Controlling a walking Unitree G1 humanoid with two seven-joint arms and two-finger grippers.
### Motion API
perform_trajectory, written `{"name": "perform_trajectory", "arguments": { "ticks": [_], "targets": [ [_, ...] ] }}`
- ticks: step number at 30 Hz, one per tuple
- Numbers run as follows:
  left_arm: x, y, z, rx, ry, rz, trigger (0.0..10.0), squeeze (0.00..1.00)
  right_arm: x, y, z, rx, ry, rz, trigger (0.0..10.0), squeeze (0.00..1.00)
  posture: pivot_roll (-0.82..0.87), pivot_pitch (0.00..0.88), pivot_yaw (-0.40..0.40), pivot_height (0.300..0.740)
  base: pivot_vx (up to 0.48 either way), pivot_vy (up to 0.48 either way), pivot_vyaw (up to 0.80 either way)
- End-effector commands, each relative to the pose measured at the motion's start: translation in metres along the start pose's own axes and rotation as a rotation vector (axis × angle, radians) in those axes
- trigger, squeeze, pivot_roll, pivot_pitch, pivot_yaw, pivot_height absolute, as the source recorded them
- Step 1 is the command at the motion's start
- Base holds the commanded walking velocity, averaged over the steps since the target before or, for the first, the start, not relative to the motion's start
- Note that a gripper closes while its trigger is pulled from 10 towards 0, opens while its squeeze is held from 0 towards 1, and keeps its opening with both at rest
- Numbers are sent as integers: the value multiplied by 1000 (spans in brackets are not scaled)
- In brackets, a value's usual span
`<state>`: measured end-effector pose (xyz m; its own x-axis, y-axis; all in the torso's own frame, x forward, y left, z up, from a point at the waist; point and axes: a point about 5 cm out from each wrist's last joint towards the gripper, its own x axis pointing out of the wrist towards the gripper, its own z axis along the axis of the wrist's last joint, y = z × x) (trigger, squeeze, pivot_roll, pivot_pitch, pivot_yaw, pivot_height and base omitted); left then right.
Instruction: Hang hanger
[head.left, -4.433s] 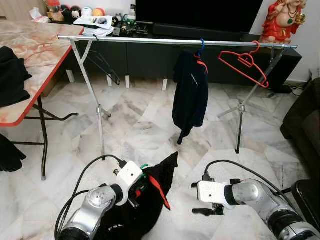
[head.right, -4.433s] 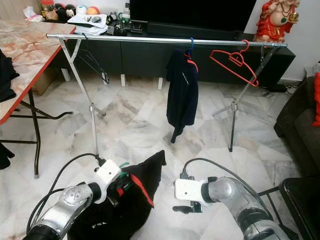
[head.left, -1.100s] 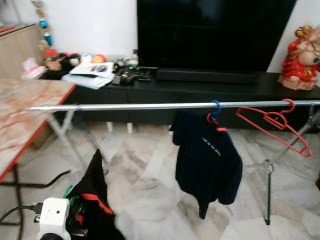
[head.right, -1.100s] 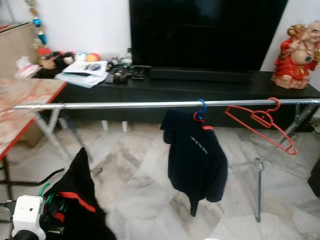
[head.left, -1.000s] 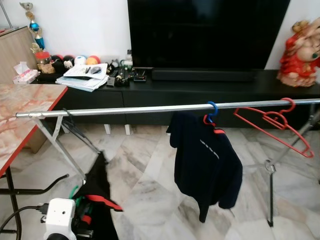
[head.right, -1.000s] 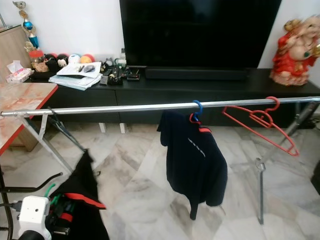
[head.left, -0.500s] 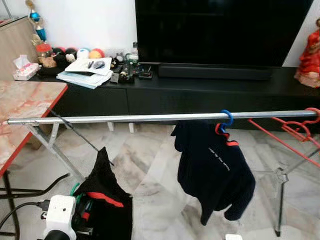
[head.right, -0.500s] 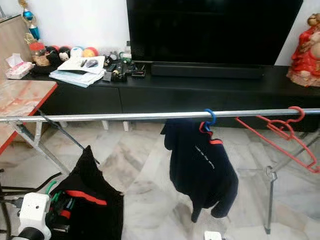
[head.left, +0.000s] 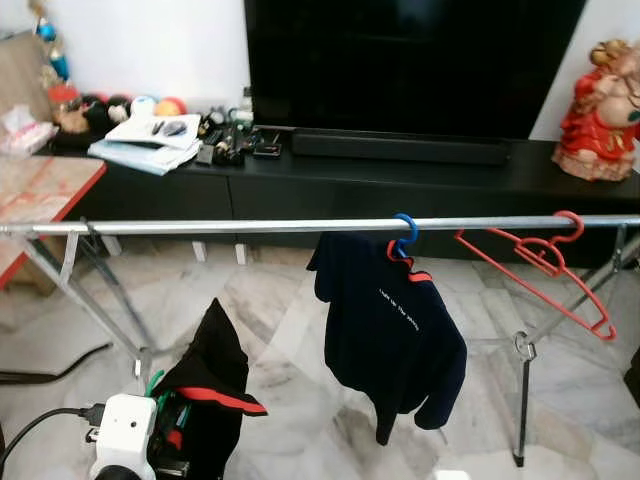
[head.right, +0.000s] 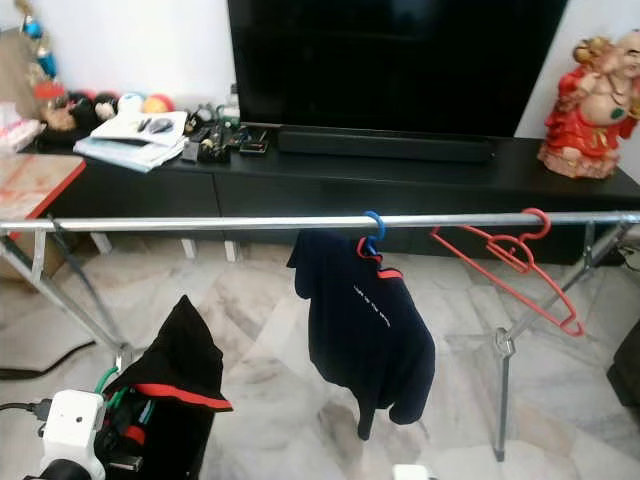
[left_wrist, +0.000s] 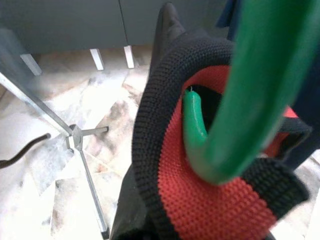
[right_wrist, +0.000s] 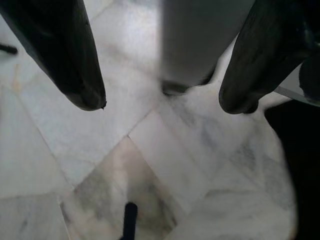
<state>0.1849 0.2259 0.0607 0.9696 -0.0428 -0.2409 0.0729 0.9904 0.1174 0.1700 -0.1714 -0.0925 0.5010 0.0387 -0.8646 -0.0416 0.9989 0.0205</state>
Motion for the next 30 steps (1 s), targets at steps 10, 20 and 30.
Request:
{"name": "perform_trajectory", "arguments": {
  "ticks": [10,20,30],
  "targets": [
    [2,6,1,31,-8,68,10000,0,-5,-23,-8,-26,21,-27,10000,0,49,32,-10,721,0,-160,0],
    [4,13,-1,8,-2,101,10000,0,-4,-18,-10,-33,24,-15,10000,0,48,15,-11,721,0,0,0],
    [5,10,0,2,-6,98,10000,0,-3,-14,-10,-34,26,-13,10000,0,50,36,-17,721,218,0,0]
  ]
}}
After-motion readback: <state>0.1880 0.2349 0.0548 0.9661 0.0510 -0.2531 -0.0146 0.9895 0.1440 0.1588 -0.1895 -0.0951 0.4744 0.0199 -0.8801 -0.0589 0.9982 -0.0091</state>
